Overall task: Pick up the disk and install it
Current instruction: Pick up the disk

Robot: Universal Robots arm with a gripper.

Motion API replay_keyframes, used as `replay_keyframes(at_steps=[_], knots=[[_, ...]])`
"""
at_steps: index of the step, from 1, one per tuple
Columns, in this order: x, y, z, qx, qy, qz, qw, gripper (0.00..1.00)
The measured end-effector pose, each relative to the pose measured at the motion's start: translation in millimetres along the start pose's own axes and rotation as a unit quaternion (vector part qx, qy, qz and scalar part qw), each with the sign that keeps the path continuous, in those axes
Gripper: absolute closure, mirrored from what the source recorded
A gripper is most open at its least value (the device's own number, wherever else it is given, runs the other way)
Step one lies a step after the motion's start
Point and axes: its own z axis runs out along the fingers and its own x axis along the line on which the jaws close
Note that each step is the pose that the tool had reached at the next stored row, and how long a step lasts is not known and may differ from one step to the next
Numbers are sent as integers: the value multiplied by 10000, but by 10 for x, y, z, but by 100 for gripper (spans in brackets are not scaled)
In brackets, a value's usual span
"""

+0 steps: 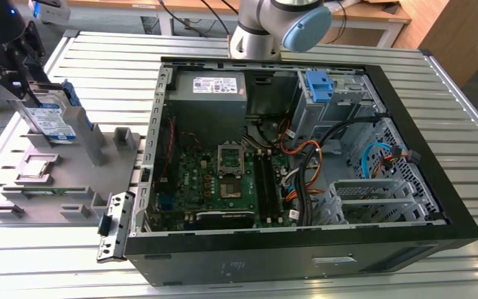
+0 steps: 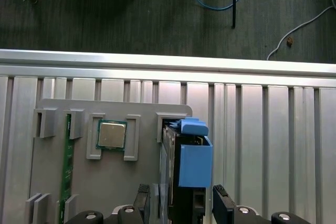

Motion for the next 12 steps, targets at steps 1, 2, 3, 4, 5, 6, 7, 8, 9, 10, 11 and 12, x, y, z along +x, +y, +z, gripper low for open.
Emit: replay_keyframes(at_steps=[1,2,3,4,5,6,7,8,9,10,11,12], knots=[[0,0,0,0,0,0,10000,41],[0,0,1,0,0,0,10000,41],[0,0,1,0,0,0,10000,41],[0,0,1,0,0,0,10000,41],[0,0,1,0,0,0,10000,41],[0,0,2,0,0,0,10000,41],[0,0,2,0,0,0,10000,41],[0,0,2,0,0,0,10000,41],[0,0,2,0,0,0,10000,41],[0,0,3,0,0,0,10000,41],[0,0,3,0,0,0,10000,41],[0,0,3,0,0,0,10000,43]])
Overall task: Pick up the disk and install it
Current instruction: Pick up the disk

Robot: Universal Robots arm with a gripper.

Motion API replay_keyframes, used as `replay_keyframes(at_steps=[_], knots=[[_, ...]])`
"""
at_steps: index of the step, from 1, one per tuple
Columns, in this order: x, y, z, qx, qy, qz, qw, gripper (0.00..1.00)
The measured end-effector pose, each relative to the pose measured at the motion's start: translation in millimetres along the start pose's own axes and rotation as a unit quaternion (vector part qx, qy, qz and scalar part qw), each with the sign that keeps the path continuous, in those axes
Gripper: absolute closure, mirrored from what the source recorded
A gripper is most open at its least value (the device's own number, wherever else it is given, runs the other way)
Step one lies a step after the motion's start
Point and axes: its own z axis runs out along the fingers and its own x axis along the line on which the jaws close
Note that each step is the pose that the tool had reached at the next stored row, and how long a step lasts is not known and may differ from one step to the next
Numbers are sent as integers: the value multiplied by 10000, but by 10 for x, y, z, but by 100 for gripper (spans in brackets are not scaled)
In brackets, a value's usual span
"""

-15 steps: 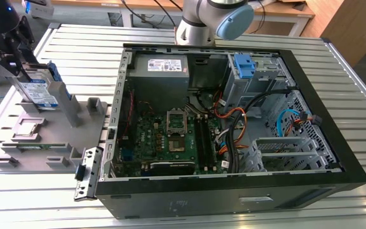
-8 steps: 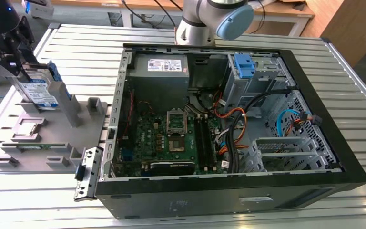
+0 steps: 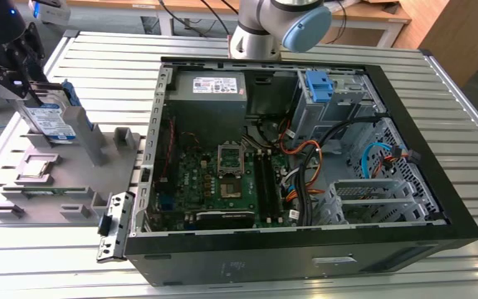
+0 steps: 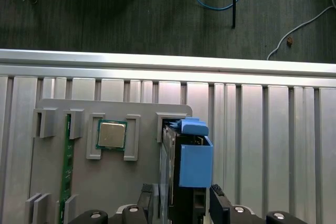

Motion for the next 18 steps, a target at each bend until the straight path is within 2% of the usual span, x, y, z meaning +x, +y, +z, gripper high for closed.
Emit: replay_keyframes(at_steps=[1,3,4,6,18], knots=[[0,0,0,0,0,0,10000,43],[0,0,0,0,0,0,10000,55],[0,0,1,0,0,0,10000,55],[0,0,1,0,0,0,10000,65],[0,0,3,0,0,0,10000,65]])
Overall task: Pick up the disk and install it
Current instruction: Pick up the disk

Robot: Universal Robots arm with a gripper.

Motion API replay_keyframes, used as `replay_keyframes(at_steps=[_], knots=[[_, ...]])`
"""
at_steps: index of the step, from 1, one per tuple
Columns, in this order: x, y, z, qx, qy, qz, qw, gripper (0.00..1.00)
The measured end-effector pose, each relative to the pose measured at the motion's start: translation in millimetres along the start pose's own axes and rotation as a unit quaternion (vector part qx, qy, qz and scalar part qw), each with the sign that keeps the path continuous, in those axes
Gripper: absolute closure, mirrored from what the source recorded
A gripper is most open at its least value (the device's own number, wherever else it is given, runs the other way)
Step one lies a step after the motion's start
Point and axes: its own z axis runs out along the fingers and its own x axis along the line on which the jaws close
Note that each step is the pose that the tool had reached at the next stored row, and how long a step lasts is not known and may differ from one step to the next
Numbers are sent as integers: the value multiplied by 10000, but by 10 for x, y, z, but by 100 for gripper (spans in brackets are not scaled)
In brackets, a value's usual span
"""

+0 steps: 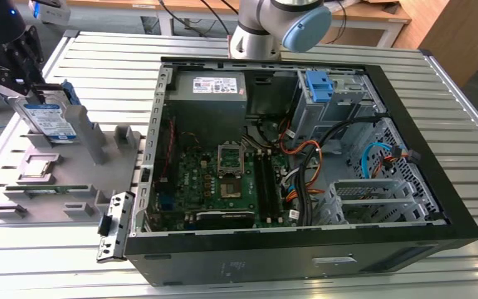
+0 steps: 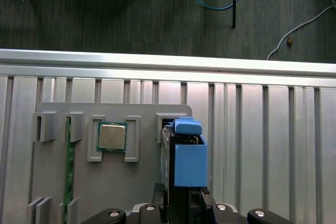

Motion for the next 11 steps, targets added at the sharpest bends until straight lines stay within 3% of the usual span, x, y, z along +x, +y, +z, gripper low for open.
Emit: replay_keyframes(at_steps=[11], knots=[[0,0,2,12,-7,171,9999,65]])
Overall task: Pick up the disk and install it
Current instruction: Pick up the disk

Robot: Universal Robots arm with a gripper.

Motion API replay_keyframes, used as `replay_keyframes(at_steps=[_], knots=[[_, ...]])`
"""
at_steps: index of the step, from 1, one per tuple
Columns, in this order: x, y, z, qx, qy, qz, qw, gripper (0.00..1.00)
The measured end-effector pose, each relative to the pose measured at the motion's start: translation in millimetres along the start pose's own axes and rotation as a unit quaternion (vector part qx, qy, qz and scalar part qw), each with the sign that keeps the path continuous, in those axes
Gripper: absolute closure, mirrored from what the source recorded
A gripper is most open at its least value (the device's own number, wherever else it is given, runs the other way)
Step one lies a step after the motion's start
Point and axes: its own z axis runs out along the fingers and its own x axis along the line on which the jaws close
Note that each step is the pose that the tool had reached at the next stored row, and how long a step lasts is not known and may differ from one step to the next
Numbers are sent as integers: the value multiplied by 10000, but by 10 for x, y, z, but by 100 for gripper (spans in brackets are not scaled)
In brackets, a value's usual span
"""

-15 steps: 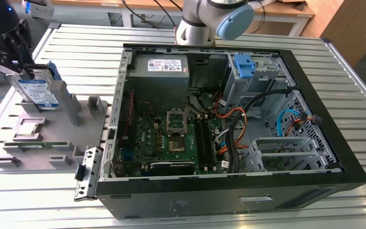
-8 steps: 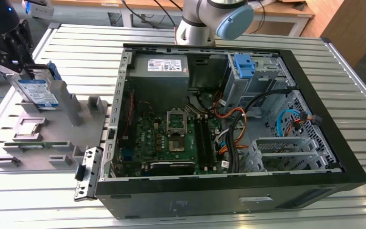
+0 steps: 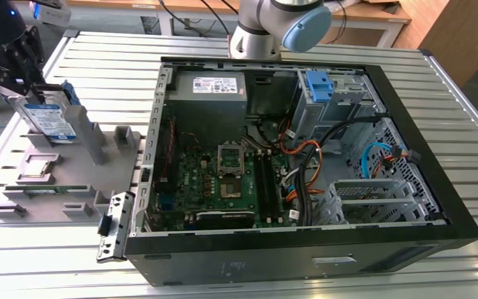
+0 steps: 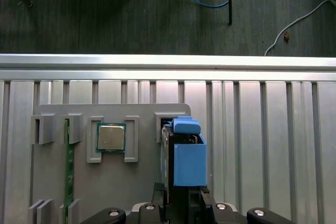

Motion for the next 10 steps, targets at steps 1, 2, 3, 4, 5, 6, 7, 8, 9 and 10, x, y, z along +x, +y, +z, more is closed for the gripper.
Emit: replay_keyframes(at_steps=[1,2,3,4,5,6,7,8,9,10], knots=[[0,0,0,0,0,1,10000,65],[0,0,0,0,0,1,10000,65],[0,0,0,0,0,1,10000,65],[0,0,0,0,0,2,10000,65],[0,0,0,0,0,2,10000,65],[0,0,0,0,0,2,10000,65],[0,0,-1,1,-1,2,10000,65],[0,0,-2,1,-1,2,10000,65],[-1,1,-8,0,0,3,10000,65],[-1,1,-15,0,-1,3,10000,65]])
